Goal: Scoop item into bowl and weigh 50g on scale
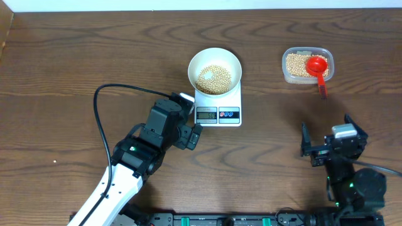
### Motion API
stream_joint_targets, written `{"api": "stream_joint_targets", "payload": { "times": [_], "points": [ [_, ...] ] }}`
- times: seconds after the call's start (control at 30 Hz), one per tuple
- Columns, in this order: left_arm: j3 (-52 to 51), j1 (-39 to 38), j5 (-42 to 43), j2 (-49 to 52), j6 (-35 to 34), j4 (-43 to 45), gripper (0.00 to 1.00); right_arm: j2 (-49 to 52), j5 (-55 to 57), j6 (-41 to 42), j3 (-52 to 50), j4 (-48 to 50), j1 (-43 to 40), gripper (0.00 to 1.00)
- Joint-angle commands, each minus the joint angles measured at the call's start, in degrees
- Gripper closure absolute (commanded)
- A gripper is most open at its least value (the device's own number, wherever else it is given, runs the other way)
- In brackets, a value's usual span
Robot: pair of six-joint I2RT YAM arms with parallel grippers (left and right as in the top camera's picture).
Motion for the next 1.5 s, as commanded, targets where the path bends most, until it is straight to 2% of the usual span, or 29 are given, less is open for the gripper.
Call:
{"api": "stream_joint_targets", "payload": {
  "times": [0.0, 0.23, 0.37, 0.57, 1.47],
  "points": [
    [0.6, 0.2, -0.3, 0.2, 0.3, 0.0, 0.03, -3.7, 0.0, -0.6, -5.5, 4.2, 0.4, 0.01],
    [0.6, 0.2, -0.3, 0.2, 0.3, 0.0, 0.03, -9.0, -0.3, -0.6, -14.7, 14.4, 0.4, 0.01],
    [0.6, 0.2, -0.3, 0.2, 0.3, 0.0, 0.03, -11.2, -0.5, -0.5, -18.4, 15.9, 0.5, 0.01],
    [0.6, 0.2, -0.3, 0.2, 0.3, 0.0, 0.03, -11.2, -0.4, -0.3, -18.6, 11.0, 0.5, 0.01],
    [0.6, 0.2, -0.3, 0.2, 0.3, 0.0, 0.03, -11.2, -0.4, 0.0, -18.6, 11.3, 0.5, 0.01]
  ]
}}
